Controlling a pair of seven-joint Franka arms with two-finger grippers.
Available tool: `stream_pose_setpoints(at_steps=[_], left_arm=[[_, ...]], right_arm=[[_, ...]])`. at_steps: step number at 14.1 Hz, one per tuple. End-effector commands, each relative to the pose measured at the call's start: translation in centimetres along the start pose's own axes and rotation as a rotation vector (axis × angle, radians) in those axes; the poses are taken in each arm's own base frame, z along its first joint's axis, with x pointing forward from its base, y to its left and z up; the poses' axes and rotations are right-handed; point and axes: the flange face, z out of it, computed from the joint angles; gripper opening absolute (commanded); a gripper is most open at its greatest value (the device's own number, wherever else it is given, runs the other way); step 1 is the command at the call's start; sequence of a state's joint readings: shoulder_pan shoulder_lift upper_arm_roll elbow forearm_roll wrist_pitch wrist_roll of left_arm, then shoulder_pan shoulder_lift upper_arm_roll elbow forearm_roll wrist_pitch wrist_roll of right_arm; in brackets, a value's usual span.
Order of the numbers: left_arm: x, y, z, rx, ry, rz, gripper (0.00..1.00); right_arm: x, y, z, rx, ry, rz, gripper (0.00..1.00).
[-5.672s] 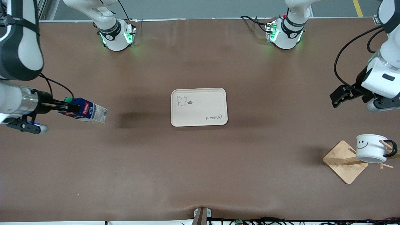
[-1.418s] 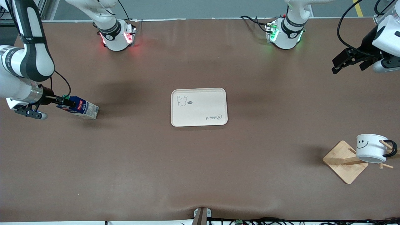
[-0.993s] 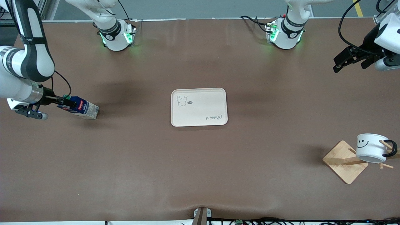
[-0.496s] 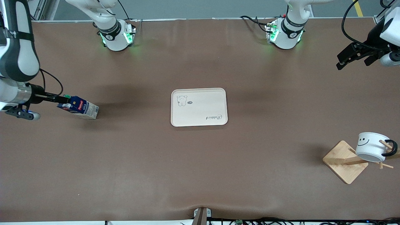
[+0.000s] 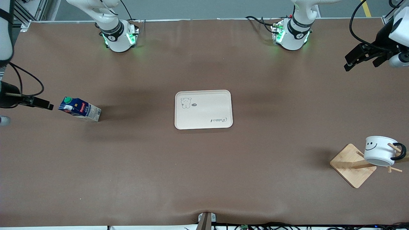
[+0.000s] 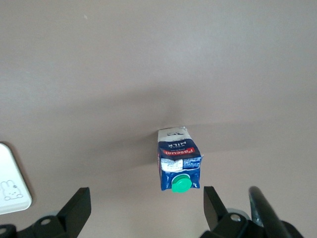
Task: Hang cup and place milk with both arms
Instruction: 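Open the right gripper and release the milk carton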
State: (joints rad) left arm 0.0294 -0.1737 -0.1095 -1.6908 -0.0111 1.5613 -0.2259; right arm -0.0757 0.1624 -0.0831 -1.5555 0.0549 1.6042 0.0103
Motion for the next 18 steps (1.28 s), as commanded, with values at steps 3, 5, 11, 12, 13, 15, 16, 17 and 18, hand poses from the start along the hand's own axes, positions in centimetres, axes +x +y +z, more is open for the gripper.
stream_pose_setpoints(at_steps=[3, 5, 11, 12, 13, 15, 16, 17, 18], left_arm=[[-0.9, -0.6, -0.7, -0.010, 0.003, 0.008, 1.00], [-0.9, -0.6, -0.8, -0.010, 0.004, 0.006, 1.00], [-0.9, -0.7, -0.7, -0.009, 0.003, 0.005, 1.00], [-0.9, -0.6, -0.7, -0.009, 0.003, 0.006, 1.00], [-0.9, -0.7, -0.6, -0.009, 0.000, 0.005, 1.00], [-1.0, -0.7, -0.8, -0.009, 0.003, 0.005, 1.00], [-1.0, -0.8, -0.8, -0.009, 0.003, 0.003, 1.00], [-0.9, -0.8, -0.7, -0.010, 0.003, 0.003, 1.00], [-0.9, -0.8, -0.7, -0.010, 0.003, 0.003, 1.00]], right_arm=[[0.7, -1.5, -9.8, -0.003, 0.148, -0.024, 1.00], [-1.1, -4.0, -10.8, -0.007, 0.125, -0.059, 1.00], [-7.6, -2.7, -11.4, -0.005, 0.071, -0.050, 1.00], [-8.6, -2.3, -12.3, -0.004, 0.079, -0.046, 1.00], [-9.4, -1.4, -12.8, -0.001, 0.081, -0.030, 1.00], [-9.7, -1.2, -11.1, 0.003, 0.080, -0.028, 1.00], [-9.4, -1.3, -11.0, -0.001, 0.088, -0.031, 1.00], [-9.3, -1.2, -11.3, -0.002, 0.096, -0.031, 1.00], [-9.4, -1.4, -11.2, -0.006, 0.091, -0.036, 1.00]])
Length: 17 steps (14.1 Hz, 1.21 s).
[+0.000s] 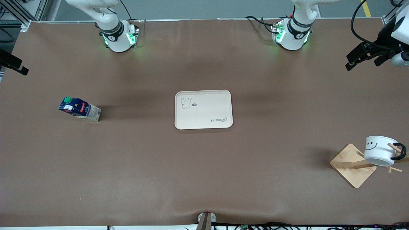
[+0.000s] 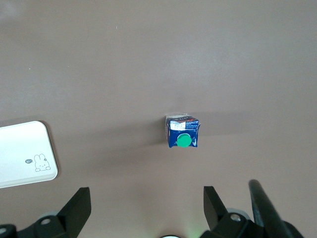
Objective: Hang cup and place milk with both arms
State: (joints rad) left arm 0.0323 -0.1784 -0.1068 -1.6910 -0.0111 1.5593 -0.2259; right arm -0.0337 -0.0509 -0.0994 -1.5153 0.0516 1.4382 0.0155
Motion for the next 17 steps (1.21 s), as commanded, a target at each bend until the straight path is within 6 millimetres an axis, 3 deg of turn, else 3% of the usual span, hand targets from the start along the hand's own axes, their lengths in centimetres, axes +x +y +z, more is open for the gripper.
stream_pose_setpoints(at_steps=[1, 5, 8, 17], left_arm=[[-0.8, -0.4, -0.6, -0.009, 0.002, 0.010, 1.00], [-0.8, -0.4, -0.7, -0.010, 0.003, 0.012, 1.00], [-0.2, -1.0, -1.3, -0.011, 0.017, 0.037, 1.00], [0.4, -0.7, -1.2, -0.010, 0.016, 0.046, 1.00]], right_arm=[[-0.6, -0.3, 0.4, -0.020, 0.000, -0.006, 1.00], [-0.4, -0.3, 0.5, -0.025, 0.003, -0.008, 1.00], [-0.1, -1.4, 0.4, -0.135, 0.027, -0.046, 1.00], [0.0, 0.2, 0.8, -0.059, 0.014, -0.006, 1.00]])
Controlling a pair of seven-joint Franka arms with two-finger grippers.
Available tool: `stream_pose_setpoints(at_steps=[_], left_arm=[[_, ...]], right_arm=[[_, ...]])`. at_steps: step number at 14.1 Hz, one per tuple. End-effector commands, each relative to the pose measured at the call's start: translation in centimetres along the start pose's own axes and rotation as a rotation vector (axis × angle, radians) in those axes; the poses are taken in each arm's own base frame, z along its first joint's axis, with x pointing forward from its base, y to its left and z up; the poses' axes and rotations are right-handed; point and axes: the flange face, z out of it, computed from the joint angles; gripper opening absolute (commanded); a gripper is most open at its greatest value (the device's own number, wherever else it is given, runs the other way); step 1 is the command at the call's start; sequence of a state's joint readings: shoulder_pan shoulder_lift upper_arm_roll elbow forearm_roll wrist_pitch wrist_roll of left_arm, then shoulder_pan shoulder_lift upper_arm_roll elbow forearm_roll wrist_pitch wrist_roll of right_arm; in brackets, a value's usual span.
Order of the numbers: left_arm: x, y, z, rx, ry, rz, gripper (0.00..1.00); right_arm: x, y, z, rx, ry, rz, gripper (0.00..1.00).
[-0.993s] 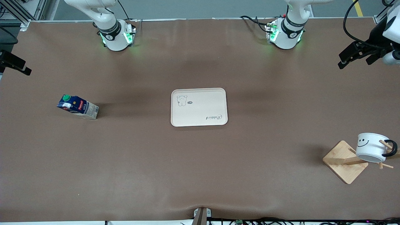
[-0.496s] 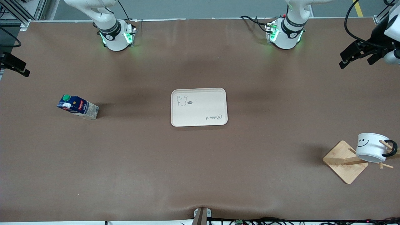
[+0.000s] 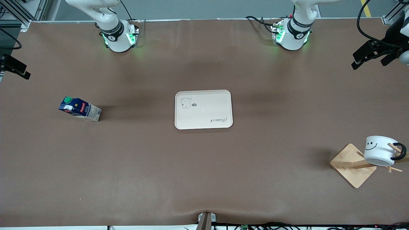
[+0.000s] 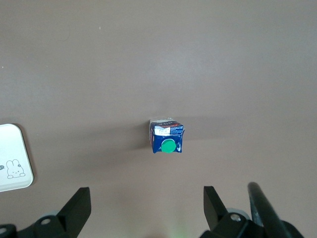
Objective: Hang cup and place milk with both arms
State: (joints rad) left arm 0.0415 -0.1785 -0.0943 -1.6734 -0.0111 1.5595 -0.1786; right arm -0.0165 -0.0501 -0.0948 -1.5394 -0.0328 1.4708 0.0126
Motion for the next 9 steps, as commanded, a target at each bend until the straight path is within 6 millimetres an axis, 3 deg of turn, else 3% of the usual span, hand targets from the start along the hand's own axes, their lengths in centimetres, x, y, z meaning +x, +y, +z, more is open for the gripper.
stream_pose_setpoints(at_steps=[1, 9], left_arm=[[0.00, 0.42, -0.26, -0.003, -0.010, 0.023, 1.00], [0.17, 0.68, -0.64, 0.005, -0.040, 0.044, 1.00]], right_arm=[[-0.47, 0.29, -0.08, 0.025, 0.006, 0.009, 1.00], [-0.34, 0.32, 0.06, 0.028, 0.006, 0.011, 1.00]])
